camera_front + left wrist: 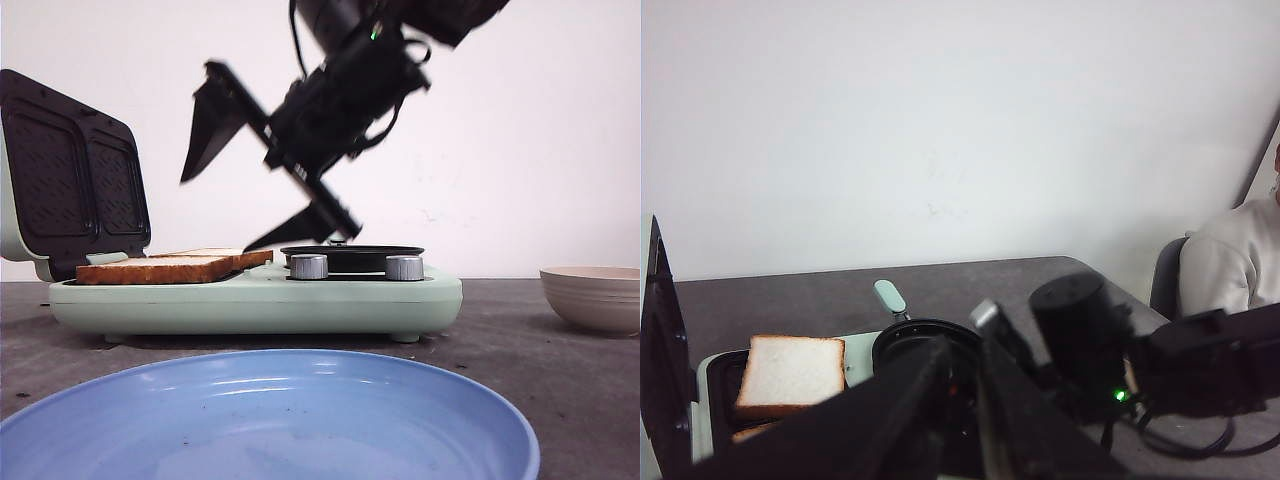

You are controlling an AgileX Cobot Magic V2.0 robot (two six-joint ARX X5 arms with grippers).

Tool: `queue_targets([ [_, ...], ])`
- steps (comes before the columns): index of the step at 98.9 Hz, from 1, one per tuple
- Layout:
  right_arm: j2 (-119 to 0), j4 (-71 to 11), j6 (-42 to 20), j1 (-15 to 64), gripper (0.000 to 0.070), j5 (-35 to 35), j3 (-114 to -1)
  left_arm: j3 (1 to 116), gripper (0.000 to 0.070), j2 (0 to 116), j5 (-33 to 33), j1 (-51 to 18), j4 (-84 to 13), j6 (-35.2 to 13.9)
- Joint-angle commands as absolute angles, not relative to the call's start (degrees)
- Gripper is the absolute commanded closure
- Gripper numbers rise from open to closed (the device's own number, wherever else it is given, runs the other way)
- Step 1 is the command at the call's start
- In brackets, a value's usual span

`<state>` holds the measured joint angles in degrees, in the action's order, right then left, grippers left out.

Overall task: Make breakfast with bread and shrimp
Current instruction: 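Lower the bread onto the nearer waffle plate and release, withdraw right gripper, then move the left gripper to the raised lid of the sandwich maker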

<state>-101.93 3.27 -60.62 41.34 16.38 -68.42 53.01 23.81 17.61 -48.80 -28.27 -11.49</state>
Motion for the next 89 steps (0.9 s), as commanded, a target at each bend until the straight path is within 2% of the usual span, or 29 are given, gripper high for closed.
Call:
queue_targets([
  [1,-99.3,3.0,-52.9,41.1,0.0263,16.0,-69.9,53.7,0.0700,23.8,17.3,-49.3,-27.9,-11.2],
  [2,-99.1,2.9,-52.4,41.0,0.0280,16.0,-69.9,53.7,0.0700,23.8,17.3,-49.3,-27.9,-11.3],
  [4,-98.1,2.5,-50.6,40.9,0.0360,16.0,-69.9,53.7,0.0700,23.8,17.3,-49.3,-28.0,-11.2],
  [8,-96.1,1.4,-46.6,40.6,0.0567,16.0,-69.9,53.7,0.0700,23.8,17.3,-49.3,-28.4,-11.5],
  [9,-95.2,0.9,-45.1,40.4,0.0645,16.0,-69.9,53.7,0.0700,23.8,17.3,-49.3,-28.7,-11.6],
  [11,-94.1,0.3,-42.9,40.2,0.0700,16.0,-69.9,53.7,0.0700,23.8,17.4,-49.3,-29.0,-11.8],
  [19,-89.7,-3.6,-36.5,39.6,0.0694,14.4,-69.9,53.7,0.0700,23.8,18.3,-49.3,-30.6,-13.6],
  [36,-78.9,-15.4,-23.2,39.2,0.0693,5.3,-69.6,53.7,0.0700,23.8,20.4,-49.3,-31.7,-17.5],
  [50,-69.4,-18.1,-14.3,39.3,0.0693,2.5,-67.3,53.7,0.0700,23.8,20.4,-49.3,-31.7,-17.6],
  [73,-51.8,-17.7,-8.3,39.3,0.0693,1.7,-58.4,53.7,0.0700,24.3,23.9,-49.3,-30.5,-17.7],
  [89,-41.6,-19.4,-8.1,39.3,0.0693,1.5,-54.2,53.7,0.0700,27.1,25.9,-49.1,-24.4,-17.6],
])
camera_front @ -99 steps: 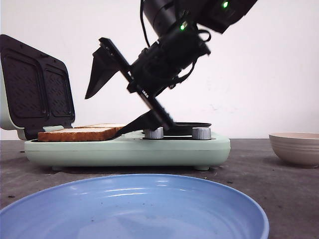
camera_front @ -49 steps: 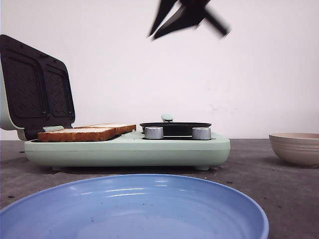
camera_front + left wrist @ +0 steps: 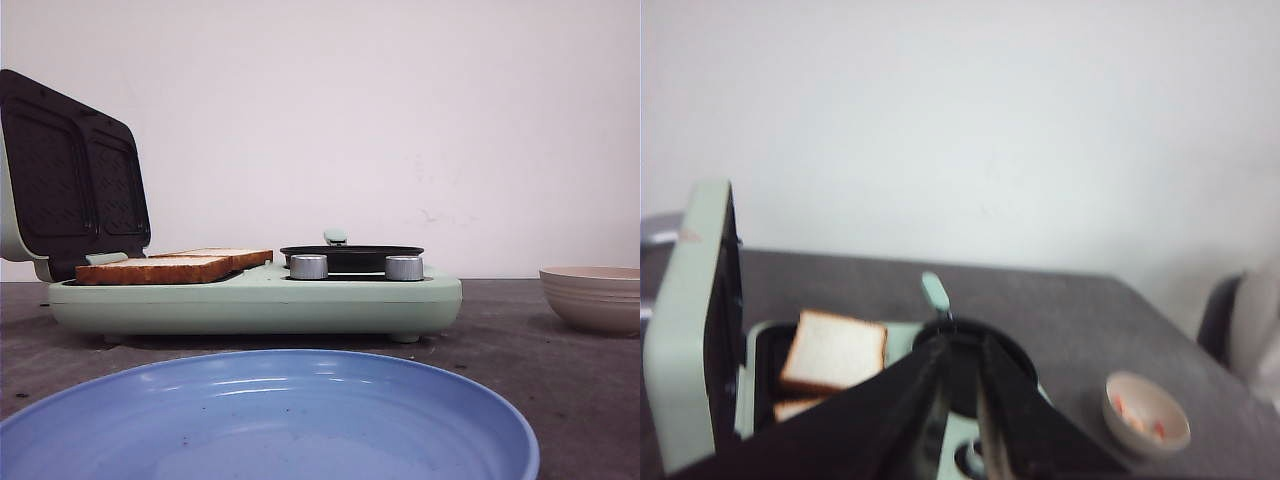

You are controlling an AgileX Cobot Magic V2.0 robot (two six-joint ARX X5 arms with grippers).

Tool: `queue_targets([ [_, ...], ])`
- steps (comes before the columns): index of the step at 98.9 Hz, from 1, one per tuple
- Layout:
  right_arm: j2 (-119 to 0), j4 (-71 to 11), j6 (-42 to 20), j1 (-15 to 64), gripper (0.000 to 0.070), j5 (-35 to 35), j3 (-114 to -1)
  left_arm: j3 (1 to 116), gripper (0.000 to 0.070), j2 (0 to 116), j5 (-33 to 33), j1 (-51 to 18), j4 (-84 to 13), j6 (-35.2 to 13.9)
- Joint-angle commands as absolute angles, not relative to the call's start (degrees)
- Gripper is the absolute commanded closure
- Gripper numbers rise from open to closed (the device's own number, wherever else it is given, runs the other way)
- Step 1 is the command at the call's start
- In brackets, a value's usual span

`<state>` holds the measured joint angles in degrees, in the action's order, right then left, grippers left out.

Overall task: Make breakfast with bread and shrimp
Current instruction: 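Move the left gripper to the raised lid of the sandwich maker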

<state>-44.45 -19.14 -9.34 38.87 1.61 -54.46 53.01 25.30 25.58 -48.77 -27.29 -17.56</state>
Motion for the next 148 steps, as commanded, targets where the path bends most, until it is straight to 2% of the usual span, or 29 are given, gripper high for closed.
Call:
queue_targets([
  [1,-41.1,-19.6,-8.1,39.3,0.0693,1.4,-54.0,53.7,0.0700,27.4,26.0,-49.1,-23.9,-17.6],
  [13,-35.7,-22.0,-7.7,39.3,0.0693,1.1,-53.1,54.4,0.0699,32.2,26.1,-48.8,-18.3,-16.0],
  [34,-28.9,-26.3,-6.3,39.2,0.0693,-0.2,-53.0,59.8,0.0699,40.2,25.7,-48.0,-17.5,-15.6],
  [48,-24.9,-30.3,-4.8,39.2,0.0693,-0.5,-52.9,65.1,0.0699,44.3,27.8,-46.8,-17.9,-11.4],
  [58,-22.2,-32.3,-4.5,39.2,0.0693,-0.6,-52.8,70.5,0.0699,46.7,29.6,-42.6,-20.9,-10.6],
  [73,-18.7,-33.1,-5.0,39.2,0.0693,-1.4,-52.8,78.7,0.0700,49.9,28.8,-31.7,-26.6,-10.5],
  [89,-16.9,-34.4,-6.1,39.2,0.0693,-1.5,-52.8,84.9,0.0700,54.5,22.9,-18.3,-32.8,-10.9],
  [107,-16.6,-35.6,-7.3,39.2,0.0693,-1.4,-52.8,89.2,0.0700,62.3,7.3,-5.0,-39.7,-13.1],
  [119,-16.6,-35.7,-7.6,39.2,0.0693,-1.3,-52.8,91.4,0.0700,67.6,-1.0,0.1,-44.9,-15.3],
  [132,-16.6,-36.3,-8.7,39.2,0.0693,-0.8,-52.8,92.7,0.0697,72.3,-4.3,3.1,-48.4,-15.4],
  [148,-16.6,-37.0,-9.3,39.2,0.0693,-0.9,-52.8,92.7,0.0539,76.7,-6.6,5.6,-48.8,-15.4],
])
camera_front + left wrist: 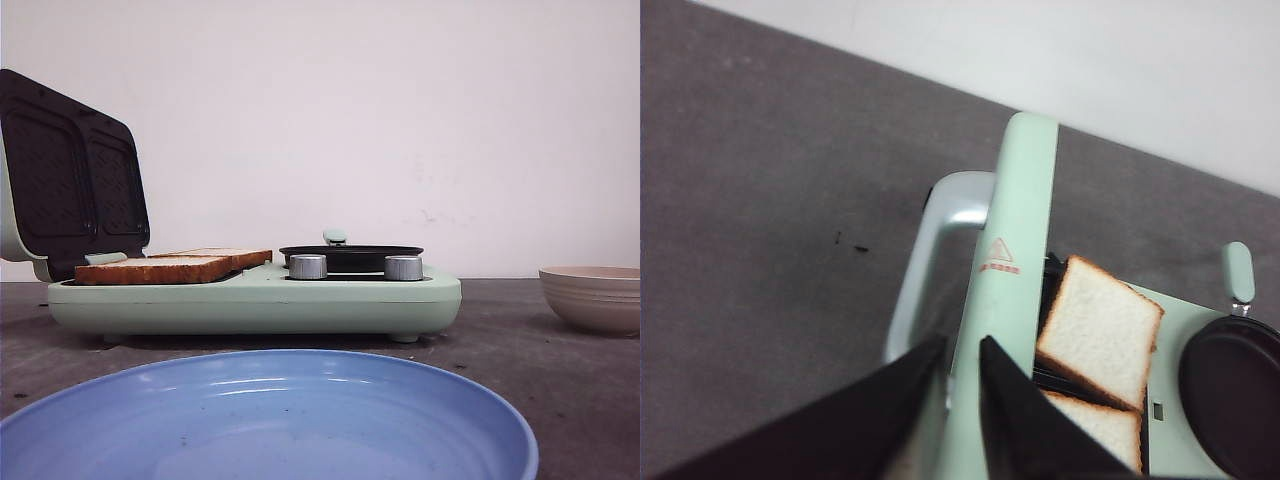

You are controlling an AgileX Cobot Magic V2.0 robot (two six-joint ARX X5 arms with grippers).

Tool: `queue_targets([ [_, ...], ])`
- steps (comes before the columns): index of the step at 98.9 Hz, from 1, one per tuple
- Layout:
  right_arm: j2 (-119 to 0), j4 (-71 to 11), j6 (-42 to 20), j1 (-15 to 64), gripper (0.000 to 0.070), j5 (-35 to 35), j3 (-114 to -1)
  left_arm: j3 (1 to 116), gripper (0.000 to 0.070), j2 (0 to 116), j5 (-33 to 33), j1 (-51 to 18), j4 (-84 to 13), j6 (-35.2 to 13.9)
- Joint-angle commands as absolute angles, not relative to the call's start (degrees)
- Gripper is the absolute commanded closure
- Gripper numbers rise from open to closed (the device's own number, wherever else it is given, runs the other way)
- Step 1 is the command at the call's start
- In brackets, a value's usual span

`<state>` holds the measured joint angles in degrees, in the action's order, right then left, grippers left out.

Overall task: Make breakfast with bread and shrimp
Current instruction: 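Move the left gripper to the raised lid of the sandwich maker, then push the lid down with the left gripper to close it over the bread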

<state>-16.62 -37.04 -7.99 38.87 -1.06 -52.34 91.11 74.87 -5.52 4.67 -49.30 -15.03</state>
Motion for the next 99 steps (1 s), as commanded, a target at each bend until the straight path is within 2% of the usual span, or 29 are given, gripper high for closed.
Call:
queue_targets([
  [1,-16.6,-37.1,-9.3,39.2,0.0693,-0.9,-52.8,92.7,0.0532,76.9,-6.8,5.8,-48.8,-15.4],
  [13,-16.6,-37.6,-10.0,39.2,0.0693,-0.9,-52.8,92.7,0.0482,80.2,-10.8,8.1,-48.4,-15.5],
  [22,-16.6,-37.7,-10.5,39.2,0.0693,-0.9,-52.8,92.7,0.0367,82.7,-13.8,10.0,-48.5,-15.7],
  [27,-16.6,-37.7,-11.1,39.2,0.0693,-0.9,-52.8,92.7,0.0333,84.2,-15.3,11.0,-48.4,-15.7],
  [53,-16.6,-37.7,-13.0,39.2,0.0693,-1.6,-52.8,92.7,0.0336,90.3,-22.9,15.2,-47.2,-18.2],
  [79,-16.6,-37.7,-13.1,39.2,0.0693,-4.1,-52.8,92.7,0.0336,95.4,-33.1,15.8,-44.6,-23.9],
  [99,-16.6,-37.8,-13.1,39.2,0.0693,-5.0,-52.8,92.7,0.0347,97.8,-33.7,15.7,-44.1,-24.7],
])
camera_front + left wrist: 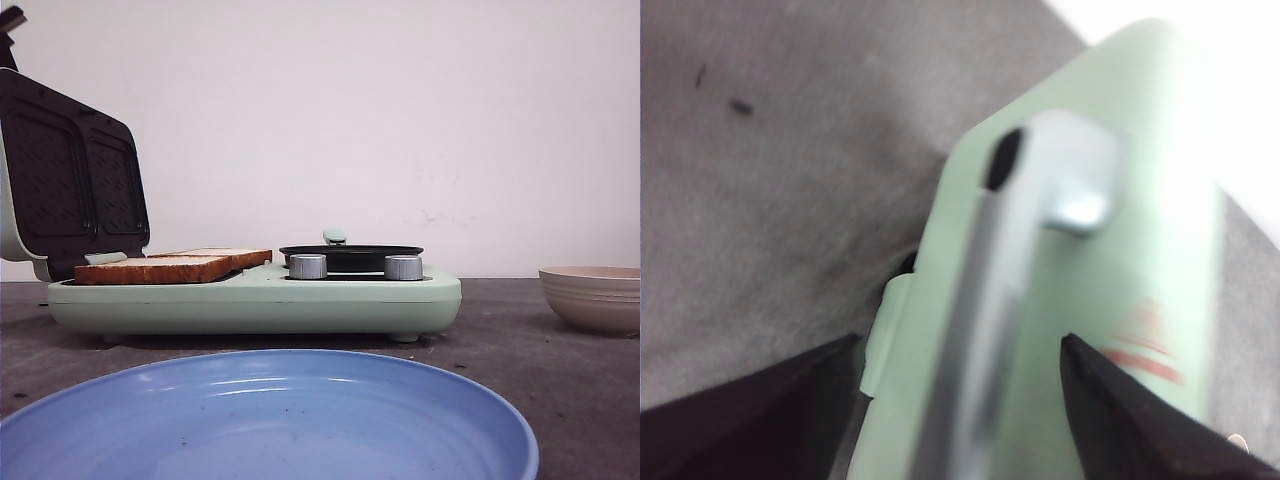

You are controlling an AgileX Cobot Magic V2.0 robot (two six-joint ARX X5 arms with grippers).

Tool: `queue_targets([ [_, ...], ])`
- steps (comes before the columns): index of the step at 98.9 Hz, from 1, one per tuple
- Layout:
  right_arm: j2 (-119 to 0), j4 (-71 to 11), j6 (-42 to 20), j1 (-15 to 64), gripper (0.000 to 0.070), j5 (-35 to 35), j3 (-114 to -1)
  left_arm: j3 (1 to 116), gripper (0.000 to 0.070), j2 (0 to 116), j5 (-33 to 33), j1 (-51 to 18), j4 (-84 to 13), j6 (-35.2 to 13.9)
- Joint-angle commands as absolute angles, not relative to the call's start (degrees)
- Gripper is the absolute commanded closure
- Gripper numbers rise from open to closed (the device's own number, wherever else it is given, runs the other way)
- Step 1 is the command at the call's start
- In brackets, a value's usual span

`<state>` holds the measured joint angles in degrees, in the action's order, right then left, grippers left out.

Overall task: Make breakfast with bread and shrimp
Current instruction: 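Push the lid down with the left gripper to close it over the bread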

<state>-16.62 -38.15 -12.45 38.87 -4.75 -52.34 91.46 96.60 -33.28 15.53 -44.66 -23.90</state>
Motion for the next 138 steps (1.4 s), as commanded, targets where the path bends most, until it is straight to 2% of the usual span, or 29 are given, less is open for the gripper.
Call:
queue_targets([
  [1,-16.6,-37.8,-13.1,39.2,0.0693,-5.1,-52.8,92.7,0.0347,97.8,-33.7,15.7,-44.1,-24.7],
  [32,-16.7,-37.7,-12.9,39.2,0.0693,-8.2,-52.8,92.7,0.0366,98.3,-33.7,15.7,-45.5,-25.2],
  [47,-16.7,-37.7,-12.8,39.2,0.0693,-9.1,-52.8,92.7,0.0559,98.3,-33.7,15.7,-47.6,-25.1],
  [60,-16.7,-37.8,-12.8,39.2,0.0693,-9.1,-52.8,92.7,0.0614,98.3,-33.7,15.7,-48.8,-25.1],
  [70,-16.7,-37.8,-12.8,39.2,0.0693,-9.1,-52.8,92.7,0.0700,98.3,-34.6,15.7,-48.9,-25.1],
  [114,-16.7,-37.7,-12.4,39.2,0.0693,-9.1,-52.8,92.7,0.0699,98.3,-45.1,13.4,-46.7,-25.2],
  [138,-16.8,-37.7,-12.4,39.2,0.0693,-9.1,-52.8,92.7,0.0699,98.3,-45.6,8.6,-44.9,-25.1],
])
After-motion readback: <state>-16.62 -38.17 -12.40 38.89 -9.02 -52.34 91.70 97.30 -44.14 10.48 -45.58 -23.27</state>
